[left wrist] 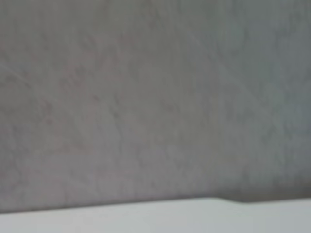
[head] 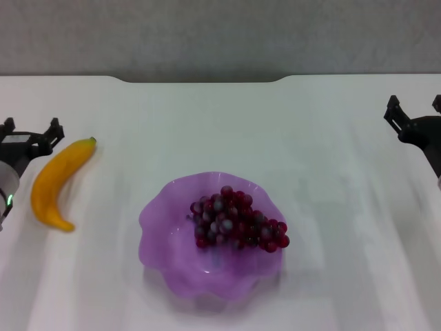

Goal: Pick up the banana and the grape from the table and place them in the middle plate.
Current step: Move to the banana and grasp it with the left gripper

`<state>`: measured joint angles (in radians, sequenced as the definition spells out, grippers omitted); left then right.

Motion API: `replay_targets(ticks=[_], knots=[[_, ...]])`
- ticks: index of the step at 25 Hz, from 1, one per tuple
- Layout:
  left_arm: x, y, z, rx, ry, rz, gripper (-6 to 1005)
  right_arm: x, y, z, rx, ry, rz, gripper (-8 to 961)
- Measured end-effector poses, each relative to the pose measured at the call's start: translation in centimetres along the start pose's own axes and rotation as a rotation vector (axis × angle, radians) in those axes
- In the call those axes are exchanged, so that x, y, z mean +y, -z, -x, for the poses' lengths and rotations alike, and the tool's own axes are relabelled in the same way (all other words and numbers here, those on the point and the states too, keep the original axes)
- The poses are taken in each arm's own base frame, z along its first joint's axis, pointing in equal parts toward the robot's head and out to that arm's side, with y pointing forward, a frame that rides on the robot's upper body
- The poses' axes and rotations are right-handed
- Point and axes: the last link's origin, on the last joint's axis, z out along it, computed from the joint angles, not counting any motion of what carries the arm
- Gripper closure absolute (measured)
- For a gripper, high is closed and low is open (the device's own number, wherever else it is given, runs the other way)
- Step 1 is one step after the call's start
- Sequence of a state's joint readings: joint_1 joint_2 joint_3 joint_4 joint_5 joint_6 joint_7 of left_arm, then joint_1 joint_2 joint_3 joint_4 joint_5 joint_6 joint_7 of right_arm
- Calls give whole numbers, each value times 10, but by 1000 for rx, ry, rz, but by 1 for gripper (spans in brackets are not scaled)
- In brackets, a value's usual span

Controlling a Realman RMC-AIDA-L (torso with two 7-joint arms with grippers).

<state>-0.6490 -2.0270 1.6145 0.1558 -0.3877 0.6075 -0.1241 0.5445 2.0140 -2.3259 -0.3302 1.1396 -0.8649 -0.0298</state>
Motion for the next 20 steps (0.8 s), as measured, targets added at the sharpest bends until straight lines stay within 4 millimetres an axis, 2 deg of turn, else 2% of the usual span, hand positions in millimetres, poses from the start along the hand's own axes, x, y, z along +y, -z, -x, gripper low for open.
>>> replay_targets(ticks=[6,12,20], knots=[[-1,-14,-1,-155,-127,13,165,0,1,-2,8,16,10,71],[-2,-18,5,-283,-224,18,166,0,1,-2,8,16,10,71],[21,-19,7,-331,-265,69,168,-4,4,-5,17,19,-2,71]])
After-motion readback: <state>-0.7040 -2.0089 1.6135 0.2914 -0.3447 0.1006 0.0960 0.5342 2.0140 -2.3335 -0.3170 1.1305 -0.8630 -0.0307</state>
